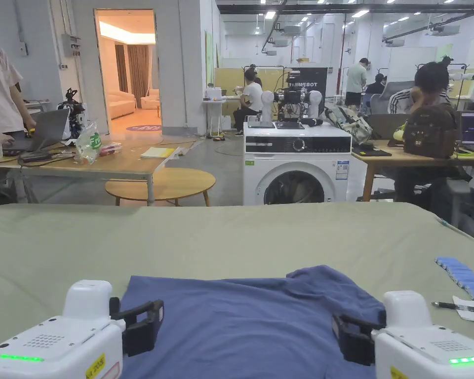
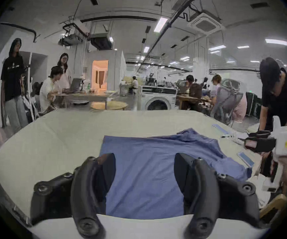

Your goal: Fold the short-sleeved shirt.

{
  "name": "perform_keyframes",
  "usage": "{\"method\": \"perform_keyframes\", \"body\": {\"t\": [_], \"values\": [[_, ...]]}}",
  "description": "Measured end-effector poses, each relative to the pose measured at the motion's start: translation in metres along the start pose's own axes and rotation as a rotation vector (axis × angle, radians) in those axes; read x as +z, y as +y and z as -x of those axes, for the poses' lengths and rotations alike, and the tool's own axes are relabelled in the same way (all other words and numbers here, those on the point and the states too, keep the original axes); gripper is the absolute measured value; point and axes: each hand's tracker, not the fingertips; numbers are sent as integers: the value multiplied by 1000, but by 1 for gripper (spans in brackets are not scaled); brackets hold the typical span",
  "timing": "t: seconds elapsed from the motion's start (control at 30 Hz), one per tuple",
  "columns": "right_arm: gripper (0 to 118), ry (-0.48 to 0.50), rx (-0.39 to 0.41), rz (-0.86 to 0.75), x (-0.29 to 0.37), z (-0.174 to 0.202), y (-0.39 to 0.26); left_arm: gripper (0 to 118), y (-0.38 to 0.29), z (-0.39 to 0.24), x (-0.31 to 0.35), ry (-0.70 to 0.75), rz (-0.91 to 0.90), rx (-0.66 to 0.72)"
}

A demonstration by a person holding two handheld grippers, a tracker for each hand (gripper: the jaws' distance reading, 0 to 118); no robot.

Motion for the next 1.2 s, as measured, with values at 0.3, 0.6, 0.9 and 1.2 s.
{"method": "perform_keyframes", "body": {"t": [0.3, 0.6, 0.9, 1.2], "values": [[0, 15, -72, -12, 0, -1, -16, 0, -3, 8, 17, -105, -8, 118], [0, 53, -43, 4, 18, -14, -24, 60, -35, 89, 43, -42, 168, 140], [0, 100, -98, 67, 17, -12, -34, 60, -110, 119, 16, 100, 455, 88], [0, 36, -129, 91, 30, -39, -32, 31, -136, 108, -10, 79, 579, -12]]}}
